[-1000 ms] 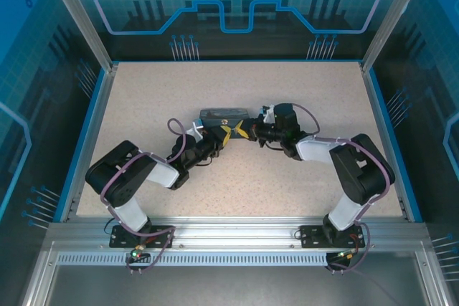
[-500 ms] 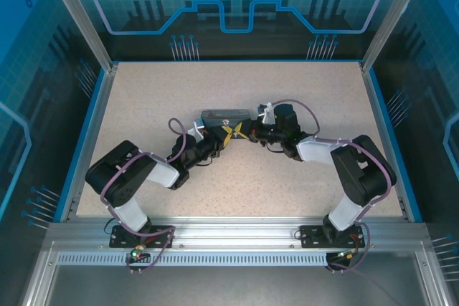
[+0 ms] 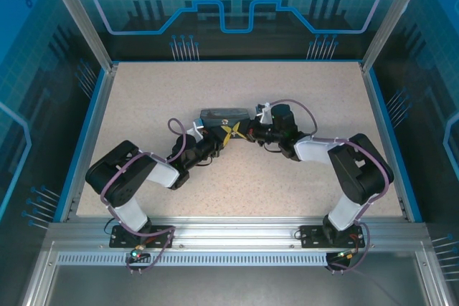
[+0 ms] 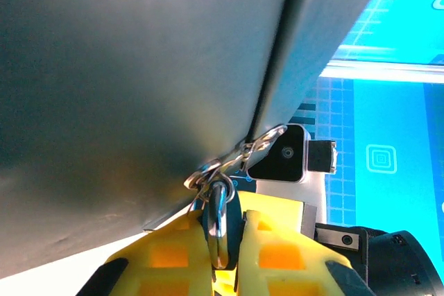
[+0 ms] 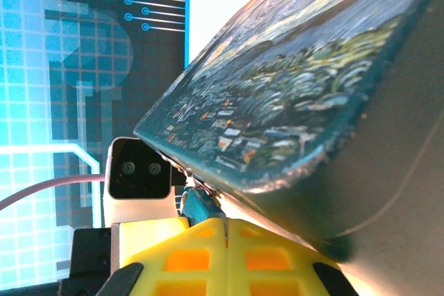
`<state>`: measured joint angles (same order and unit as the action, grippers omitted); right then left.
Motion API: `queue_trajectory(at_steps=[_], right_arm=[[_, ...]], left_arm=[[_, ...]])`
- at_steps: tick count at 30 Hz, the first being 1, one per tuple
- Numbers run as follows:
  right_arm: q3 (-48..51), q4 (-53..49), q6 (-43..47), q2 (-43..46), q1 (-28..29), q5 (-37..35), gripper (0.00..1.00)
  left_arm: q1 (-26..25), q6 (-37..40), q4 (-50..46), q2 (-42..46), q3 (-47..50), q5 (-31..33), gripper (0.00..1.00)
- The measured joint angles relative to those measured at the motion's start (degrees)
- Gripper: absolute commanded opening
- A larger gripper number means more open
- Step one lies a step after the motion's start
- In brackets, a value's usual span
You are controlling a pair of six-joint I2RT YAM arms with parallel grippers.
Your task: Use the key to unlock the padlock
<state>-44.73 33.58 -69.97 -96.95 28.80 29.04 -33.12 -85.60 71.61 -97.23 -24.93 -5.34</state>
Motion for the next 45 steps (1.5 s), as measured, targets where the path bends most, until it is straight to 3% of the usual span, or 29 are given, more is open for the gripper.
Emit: queue_trajectory(at_steps=[15,30,33,35,37,40,45], right_arm=[[0.1,2.4,-10.9,-3.3,1.8,-5.1,0.0],[1.0,4.3,-15.1,-5.4,1.9,-5.5,0.0],[1.6,4.7,-15.3,-5.4,2.1,-5.5,0.22],[2.2,4.8,-15.1,-5.4,2.4,-5.4,0.46],[3.1,4.0,-15.0,-5.4,2.4,-5.7,0.61],[4.4,2.4,-13.8,-5.1,2.4,-6.0,0.72],[5.9,-0.7,-11.5,-3.7,2.2,-6.1,0.79]], left_arm=[[0.0,0.0,-0.7,-2.4,0.0,1.6,0.0],[0.0,0.7,-0.7,-4.3,0.1,1.5,0.0],[0.0,1.2,-0.6,-4.4,0.5,1.4,0.0],[-0.2,1.7,-0.5,-4.5,0.8,0.5,0.0],[-0.2,2.0,0.0,-4.5,1.0,0.3,0.0],[-0.2,2.2,0.7,-5.0,1.5,-0.6,0.0],[-0.4,3.3,1.3,-6.1,1.8,-2.2,0.0]])
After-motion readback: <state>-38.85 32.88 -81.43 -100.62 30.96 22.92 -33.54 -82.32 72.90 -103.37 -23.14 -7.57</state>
